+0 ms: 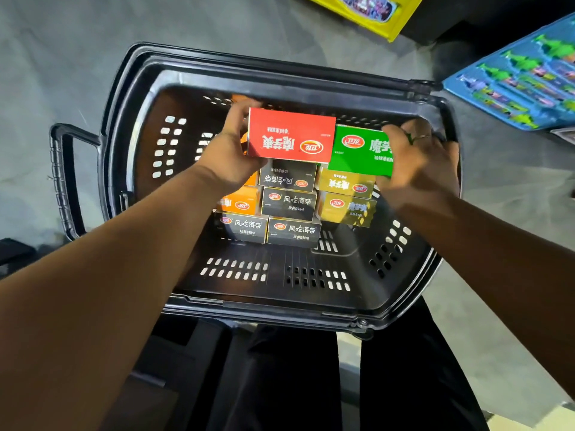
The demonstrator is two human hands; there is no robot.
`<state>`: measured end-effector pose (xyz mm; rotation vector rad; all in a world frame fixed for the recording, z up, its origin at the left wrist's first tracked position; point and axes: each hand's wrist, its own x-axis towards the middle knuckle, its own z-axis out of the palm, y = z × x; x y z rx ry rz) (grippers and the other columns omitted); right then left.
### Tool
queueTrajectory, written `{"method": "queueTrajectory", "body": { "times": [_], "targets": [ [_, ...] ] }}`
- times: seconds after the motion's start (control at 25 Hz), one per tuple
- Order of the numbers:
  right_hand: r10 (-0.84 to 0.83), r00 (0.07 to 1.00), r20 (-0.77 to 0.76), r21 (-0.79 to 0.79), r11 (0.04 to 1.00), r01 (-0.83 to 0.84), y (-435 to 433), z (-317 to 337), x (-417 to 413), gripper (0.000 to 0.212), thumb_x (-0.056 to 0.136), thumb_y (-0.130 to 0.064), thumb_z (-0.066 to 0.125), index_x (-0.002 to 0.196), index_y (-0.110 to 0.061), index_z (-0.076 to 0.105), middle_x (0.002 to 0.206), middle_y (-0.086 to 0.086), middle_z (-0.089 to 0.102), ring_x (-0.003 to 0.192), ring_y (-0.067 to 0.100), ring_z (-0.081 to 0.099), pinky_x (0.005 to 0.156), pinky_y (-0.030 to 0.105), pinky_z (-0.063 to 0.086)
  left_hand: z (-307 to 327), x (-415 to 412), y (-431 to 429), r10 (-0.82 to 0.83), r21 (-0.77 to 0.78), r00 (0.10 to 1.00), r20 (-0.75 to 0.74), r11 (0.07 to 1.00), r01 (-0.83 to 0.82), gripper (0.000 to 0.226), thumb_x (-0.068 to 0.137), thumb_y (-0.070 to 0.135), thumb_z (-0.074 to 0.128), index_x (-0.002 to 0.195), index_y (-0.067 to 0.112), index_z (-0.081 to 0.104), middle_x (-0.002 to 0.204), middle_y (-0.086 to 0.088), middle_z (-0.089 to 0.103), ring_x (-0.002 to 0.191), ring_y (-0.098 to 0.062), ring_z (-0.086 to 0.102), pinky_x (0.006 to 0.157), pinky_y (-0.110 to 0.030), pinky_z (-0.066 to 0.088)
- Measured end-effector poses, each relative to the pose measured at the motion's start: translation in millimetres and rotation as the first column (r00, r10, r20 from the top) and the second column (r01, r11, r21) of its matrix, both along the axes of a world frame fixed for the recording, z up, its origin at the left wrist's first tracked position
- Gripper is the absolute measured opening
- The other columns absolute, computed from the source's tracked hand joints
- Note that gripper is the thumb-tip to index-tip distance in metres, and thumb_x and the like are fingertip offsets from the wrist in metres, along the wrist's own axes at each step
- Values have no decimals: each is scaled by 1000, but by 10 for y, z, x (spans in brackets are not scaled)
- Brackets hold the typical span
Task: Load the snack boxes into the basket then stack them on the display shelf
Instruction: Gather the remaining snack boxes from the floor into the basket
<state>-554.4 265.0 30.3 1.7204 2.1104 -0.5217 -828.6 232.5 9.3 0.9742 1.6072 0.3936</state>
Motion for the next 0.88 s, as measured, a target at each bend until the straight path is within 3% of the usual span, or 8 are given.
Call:
{"method": "queueTrajectory", "body": {
  "times": [0.2,0.32,0.4,0.52,0.68,0.8,0.88],
  "targets": [
    [-17,999,-42,21,1000,18,-36,-2,-8,73,80,-23,76,143,-18,38,139,15,37,116,36,49,101,42,29,-144,129,-53,135,-61,990,-26,989,-137,87,76,-7,77,137,11,17,103,7,58,87,2,62,87,-25,54],
    [-56,998,-21,67,996,58,-59,1,-43,61,79,-24,77,130,-19,42,135,18,38,109,37,53,99,43,30,-86,223,10,159,-94,986,-51,982,-163,83,79,-5,76,140,4,20,100,11,55,86,5,57,78,-8,48],
    [-49,999,6,66,997,48,-66,11,-56,54,78,-26,78,121,-16,46,132,18,41,111,38,52,98,44,32,-32,223,33,129,-98,986,-105,985,-140,87,78,1,79,142,9,22,106,7,58,94,-2,60,82,-8,47],
    [-44,998,48,29,999,43,-77,38,-62,58,77,-31,79,123,-16,48,130,16,42,117,38,47,98,46,35,78,172,26,50,-113,981,-187,991,-72,91,75,11,84,145,14,25,118,2,57,107,-10,55,93,-18,42],
    [-49,998,39,-22,999,50,-189,287,-66,72,77,-38,76,138,-20,42,139,13,38,125,37,41,103,46,34,405,192,-29,-104,-153,948,-302,986,60,104,75,23,85,153,19,16,144,-9,42,127,-23,46,105,-32,37],
    [-49,998,48,-26,998,50,-327,709,-35,77,78,-43,73,143,-21,37,147,11,34,130,36,37,106,46,30,836,246,-111,-274,-128,868,-414,962,243,102,77,30,81,154,16,15,152,-13,32,138,-29,36,113,-37,29],
    [-69,996,48,-1,998,69,-443,1083,16,80,77,-44,72,145,-22,37,151,9,32,133,36,36,108,47,28,1240,344,-180,-403,-123,764,-505,909,398,97,82,36,75,155,16,14,158,-13,25,145,-30,26,118,-42,24]
  ]
}}
